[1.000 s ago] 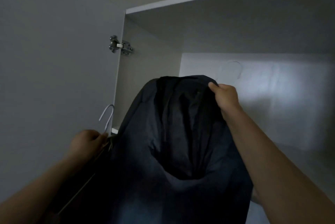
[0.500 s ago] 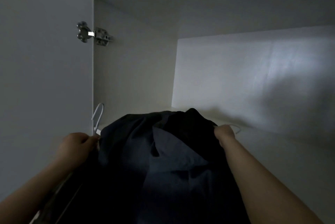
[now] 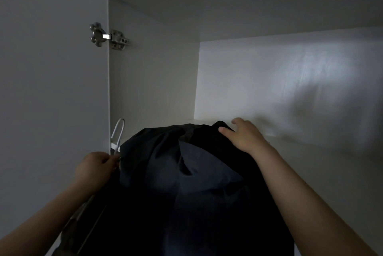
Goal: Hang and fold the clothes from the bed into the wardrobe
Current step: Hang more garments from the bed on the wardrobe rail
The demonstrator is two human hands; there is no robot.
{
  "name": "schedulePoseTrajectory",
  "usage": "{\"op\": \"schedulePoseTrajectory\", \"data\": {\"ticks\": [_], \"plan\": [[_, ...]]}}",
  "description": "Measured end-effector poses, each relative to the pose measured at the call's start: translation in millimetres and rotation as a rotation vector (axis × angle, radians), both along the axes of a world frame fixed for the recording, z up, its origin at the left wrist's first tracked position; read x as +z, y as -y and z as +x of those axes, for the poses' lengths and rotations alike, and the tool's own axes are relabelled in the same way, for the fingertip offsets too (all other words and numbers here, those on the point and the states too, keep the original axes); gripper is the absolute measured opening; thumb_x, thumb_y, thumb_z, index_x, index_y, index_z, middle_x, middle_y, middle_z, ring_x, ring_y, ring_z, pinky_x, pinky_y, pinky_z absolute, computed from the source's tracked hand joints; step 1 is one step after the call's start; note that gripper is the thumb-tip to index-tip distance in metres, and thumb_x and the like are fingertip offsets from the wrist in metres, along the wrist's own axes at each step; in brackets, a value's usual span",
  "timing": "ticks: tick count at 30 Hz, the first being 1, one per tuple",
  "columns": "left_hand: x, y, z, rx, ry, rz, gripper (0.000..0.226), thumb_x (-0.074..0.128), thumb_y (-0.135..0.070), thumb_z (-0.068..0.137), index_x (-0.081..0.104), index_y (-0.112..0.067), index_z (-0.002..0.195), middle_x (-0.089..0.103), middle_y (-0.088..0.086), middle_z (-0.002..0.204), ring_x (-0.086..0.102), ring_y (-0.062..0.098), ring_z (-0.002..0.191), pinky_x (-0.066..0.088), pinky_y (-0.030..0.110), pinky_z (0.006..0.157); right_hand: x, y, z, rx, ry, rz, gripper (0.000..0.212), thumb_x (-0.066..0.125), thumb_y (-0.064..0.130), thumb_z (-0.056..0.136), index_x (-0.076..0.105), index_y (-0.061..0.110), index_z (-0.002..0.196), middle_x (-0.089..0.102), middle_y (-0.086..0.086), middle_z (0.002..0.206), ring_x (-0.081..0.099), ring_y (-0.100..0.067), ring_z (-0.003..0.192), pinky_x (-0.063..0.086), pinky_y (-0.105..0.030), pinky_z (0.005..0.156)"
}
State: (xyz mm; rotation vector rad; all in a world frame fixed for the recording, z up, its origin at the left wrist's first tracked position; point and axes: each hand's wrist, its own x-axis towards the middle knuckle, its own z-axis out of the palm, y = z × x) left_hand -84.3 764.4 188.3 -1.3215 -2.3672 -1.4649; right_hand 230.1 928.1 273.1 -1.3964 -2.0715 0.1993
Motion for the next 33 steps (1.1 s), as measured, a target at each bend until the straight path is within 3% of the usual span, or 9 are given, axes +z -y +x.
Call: {"op": "schedulePoseTrajectory", "data": {"ticks": [3, 6, 9, 11, 14, 16, 22, 27, 33], "plan": [[1, 9, 0, -0.008, -0.010, -0.001, 0.049, 0.056, -0.028, 0.094, 0.058, -0.004, 0.051, 0.057, 0.015, 0.054, 0.055, 0.028, 0.056, 0.037, 0.030, 0.055, 0, 26, -16, 0.111, -0.009, -0.076, 0.069, 0.060, 0.057, 0.084, 0.047, 0.016, 0.138, 0.050, -0.006, 0.139, 0.050, -0.024, 0.124, 0.040, -0.030, 0.094], [-2, 26, -7, -0.021, -0.002, 0.019, 0.050, 0.055, -0.029, 0.094, 0.058, 0.001, 0.053, 0.059, 0.021, 0.055, 0.057, 0.030, 0.053, 0.039, 0.031, 0.055, -11, 51, -30, 0.083, 0.109, -0.084, 0.061, 0.061, 0.058, 0.082, 0.052, 0.019, 0.128, 0.055, -0.006, 0.130, 0.054, -0.026, 0.110, 0.044, -0.030, 0.083], [-7, 48, -19, -0.059, -0.032, 0.030, 0.046, 0.054, -0.027, 0.095, 0.065, 0.002, 0.062, 0.063, 0.019, 0.059, 0.059, 0.030, 0.055, 0.043, 0.032, 0.057, -22, 74, -43, -0.023, 0.073, 0.030, 0.064, 0.051, 0.061, 0.087, 0.048, 0.018, 0.135, 0.047, -0.010, 0.138, 0.046, -0.031, 0.124, 0.041, -0.046, 0.102], [-6, 66, -30, -0.096, -0.045, 0.037, 0.043, 0.054, -0.026, 0.095, 0.067, 0.000, 0.064, 0.064, 0.017, 0.059, 0.060, 0.028, 0.055, 0.044, 0.033, 0.058, -30, 89, -52, 0.007, 0.030, -0.129, 0.071, 0.040, 0.066, 0.090, 0.045, 0.016, 0.141, 0.043, -0.009, 0.146, 0.042, -0.030, 0.132, 0.034, -0.044, 0.110], [-6, 88, -43, -0.174, -0.085, 0.061, 0.044, 0.054, -0.027, 0.095, 0.065, 0.001, 0.062, 0.062, 0.016, 0.057, 0.059, 0.028, 0.054, 0.044, 0.034, 0.057, -53, 98, -60, -0.052, 0.255, -0.351, 0.071, 0.032, 0.062, 0.095, 0.036, 0.015, 0.148, 0.033, -0.010, 0.154, 0.036, -0.031, 0.138, 0.027, -0.043, 0.115], [-7, 104, -48, -0.211, -0.122, 0.087, 0.046, 0.055, -0.028, 0.094, 0.060, -0.003, 0.055, 0.057, 0.010, 0.050, 0.055, 0.022, 0.050, 0.039, 0.030, 0.052, -62, 101, -60, -0.148, 0.326, -0.320, 0.065, 0.029, 0.059, 0.096, 0.032, 0.023, 0.150, 0.029, -0.007, 0.156, 0.033, -0.032, 0.138, 0.022, -0.050, 0.115], [-3, 139, -50, -0.360, -0.099, 0.089, 0.046, 0.057, -0.029, 0.093, 0.057, -0.013, 0.050, 0.051, -0.004, 0.041, 0.046, 0.008, 0.040, 0.037, 0.028, 0.050, -67, 105, -57, -0.199, 0.328, -0.261, 0.061, 0.028, 0.058, 0.097, 0.027, 0.028, 0.151, 0.026, -0.004, 0.157, 0.031, -0.031, 0.139, 0.021, -0.053, 0.115], [1, 167, -52, -0.407, -0.123, -0.043, 0.039, 0.056, -0.024, 0.094, 0.063, -0.007, 0.059, 0.053, -0.003, 0.042, 0.044, 0.002, 0.037, 0.034, 0.016, 0.043, -72, 101, -59, -0.202, 0.339, -0.265, 0.059, 0.028, 0.056, 0.098, 0.027, 0.031, 0.151, 0.026, -0.004, 0.157, 0.031, -0.032, 0.139, 0.019, -0.057, 0.114], [-17, 195, -46, -0.367, -0.131, -0.207, 0.038, 0.055, -0.026, 0.094, 0.064, -0.014, 0.059, 0.057, -0.006, 0.045, 0.047, 0.000, 0.037, 0.036, 0.011, 0.043, -79, 102, -58, -0.196, 0.341, -0.174, 0.054, 0.028, 0.047, 0.098, 0.035, 0.028, 0.148, 0.036, -0.007, 0.151, 0.037, -0.034, 0.134, 0.025, -0.055, 0.112]]}}
